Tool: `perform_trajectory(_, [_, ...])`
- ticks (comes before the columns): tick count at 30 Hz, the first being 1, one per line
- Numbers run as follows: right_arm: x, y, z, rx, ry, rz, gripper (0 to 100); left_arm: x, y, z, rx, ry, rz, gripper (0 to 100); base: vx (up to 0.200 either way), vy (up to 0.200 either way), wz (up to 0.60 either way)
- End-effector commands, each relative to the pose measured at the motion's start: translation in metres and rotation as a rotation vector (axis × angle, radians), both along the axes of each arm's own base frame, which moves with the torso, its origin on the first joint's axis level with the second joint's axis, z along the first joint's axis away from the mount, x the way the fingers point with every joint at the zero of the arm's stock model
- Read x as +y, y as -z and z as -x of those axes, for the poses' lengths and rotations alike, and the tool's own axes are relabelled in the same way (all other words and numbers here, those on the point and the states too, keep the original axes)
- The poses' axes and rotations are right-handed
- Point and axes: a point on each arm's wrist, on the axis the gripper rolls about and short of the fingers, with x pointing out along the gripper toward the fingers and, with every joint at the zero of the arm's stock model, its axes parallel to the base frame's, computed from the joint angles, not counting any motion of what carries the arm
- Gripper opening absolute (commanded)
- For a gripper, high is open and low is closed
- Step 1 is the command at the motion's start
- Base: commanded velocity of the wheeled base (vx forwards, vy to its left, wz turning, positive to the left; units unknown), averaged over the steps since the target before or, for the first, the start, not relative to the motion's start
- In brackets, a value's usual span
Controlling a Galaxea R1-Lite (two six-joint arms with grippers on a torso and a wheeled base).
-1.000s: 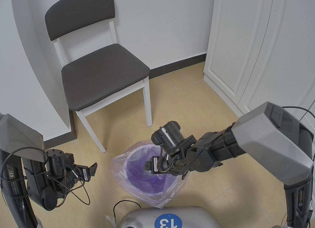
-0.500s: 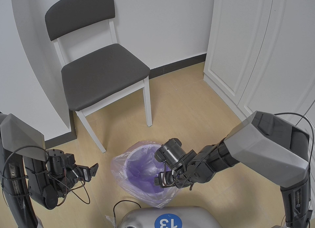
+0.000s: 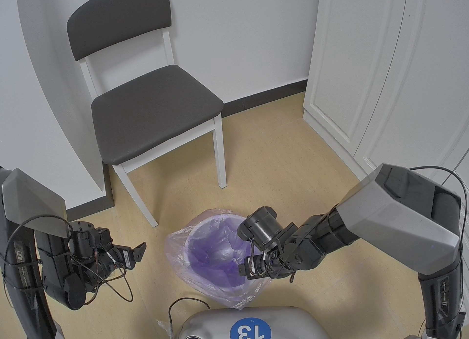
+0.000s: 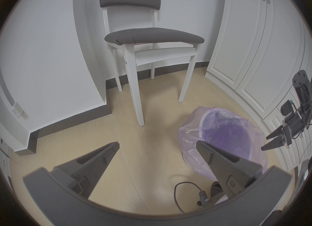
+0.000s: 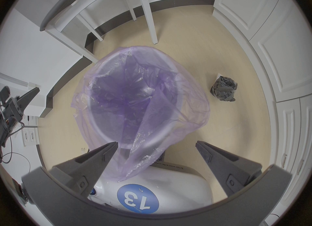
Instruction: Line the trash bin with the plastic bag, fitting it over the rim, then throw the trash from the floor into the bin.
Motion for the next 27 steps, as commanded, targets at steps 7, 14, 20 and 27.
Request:
perform_trajectory(7, [-0.002,0.007,-0.003,0.029,0.004,-0.006,0,0.006,-0.001,0.001,-0.009,-0.022,0.002,100,0.000,0.000,0.00])
perform_trajectory(14, [-0.011,0.010,-0.005,0.057,-0.050,0.044,0,0.006,-0.004,0.004,-0.011,-0.022,0.002,100,0.000,0.000,0.00])
perform_trajectory(20, [-0.024,0.015,-0.003,0.085,-0.059,0.085,0,0.007,-0.007,0.006,-0.017,-0.027,0.003,100,0.000,0.000,0.00])
perform_trajectory(27, [-0.053,0.021,-0.006,0.098,-0.136,0.189,0,0.008,-0.010,0.007,-0.025,-0.022,0.005,100,0.000,0.000,0.00])
